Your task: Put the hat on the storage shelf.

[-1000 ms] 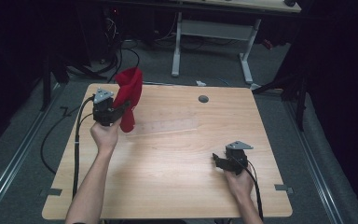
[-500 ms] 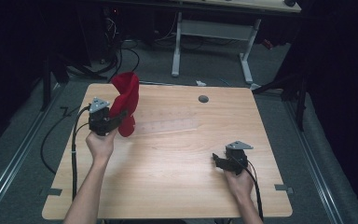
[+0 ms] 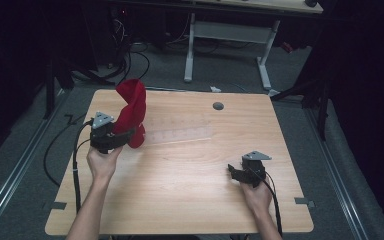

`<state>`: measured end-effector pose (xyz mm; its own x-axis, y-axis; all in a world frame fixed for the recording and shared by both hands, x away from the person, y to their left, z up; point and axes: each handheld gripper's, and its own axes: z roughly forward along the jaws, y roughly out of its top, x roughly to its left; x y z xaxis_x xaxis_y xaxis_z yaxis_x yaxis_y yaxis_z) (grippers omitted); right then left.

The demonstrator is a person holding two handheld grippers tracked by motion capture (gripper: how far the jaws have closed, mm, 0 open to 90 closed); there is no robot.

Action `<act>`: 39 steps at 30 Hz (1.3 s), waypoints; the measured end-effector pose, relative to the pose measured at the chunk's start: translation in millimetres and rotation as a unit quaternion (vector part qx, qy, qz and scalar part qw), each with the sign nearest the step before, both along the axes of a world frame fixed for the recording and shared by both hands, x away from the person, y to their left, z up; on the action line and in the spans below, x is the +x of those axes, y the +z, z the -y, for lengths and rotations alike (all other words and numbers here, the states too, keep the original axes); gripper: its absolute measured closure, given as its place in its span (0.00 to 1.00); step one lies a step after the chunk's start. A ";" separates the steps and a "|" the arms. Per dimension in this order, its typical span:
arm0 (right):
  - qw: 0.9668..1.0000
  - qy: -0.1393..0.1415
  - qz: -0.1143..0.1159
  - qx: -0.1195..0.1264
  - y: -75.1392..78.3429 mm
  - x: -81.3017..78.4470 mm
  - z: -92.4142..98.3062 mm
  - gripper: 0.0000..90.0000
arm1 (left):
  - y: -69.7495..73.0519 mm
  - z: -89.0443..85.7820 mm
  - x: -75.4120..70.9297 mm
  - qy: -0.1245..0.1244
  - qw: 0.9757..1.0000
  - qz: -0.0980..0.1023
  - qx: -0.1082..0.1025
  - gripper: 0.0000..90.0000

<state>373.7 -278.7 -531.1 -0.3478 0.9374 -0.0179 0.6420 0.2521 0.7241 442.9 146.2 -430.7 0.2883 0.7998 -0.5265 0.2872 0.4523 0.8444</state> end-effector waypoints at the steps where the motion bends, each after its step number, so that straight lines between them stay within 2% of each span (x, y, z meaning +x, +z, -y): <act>1: 1.000 0.000 0.000 0.000 0.0 0.0 0.0 0.38 | -0.5 -1.3 -1.5 0.000 1.000 -0.001 0.001 0.42; 12: 1.000 0.000 0.000 0.000 0.0 0.0 0.0 0.38 | -2.4 -10.5 -18.2 -0.003 1.000 0.007 0.014 0.41; 16: 1.000 0.000 0.000 0.000 0.0 0.0 0.0 0.38 | -1.3 -13.7 -23.9 -0.006 1.000 0.012 0.006 0.41; 27: 1.000 0.000 0.000 0.000 0.0 0.0 0.0 0.38 | -3.7 -21.5 -37.8 0.000 1.000 0.011 0.002 0.43; 35: 1.000 0.000 0.000 0.000 0.0 -0.1 0.0 0.38 | -8.7 -24.7 -45.7 -0.002 1.000 0.001 0.000 0.42; 39: 1.000 0.001 0.000 0.000 0.0 -0.1 0.0 0.38 | -10.6 -25.2 -48.3 -0.002 1.000 0.004 -0.001 0.41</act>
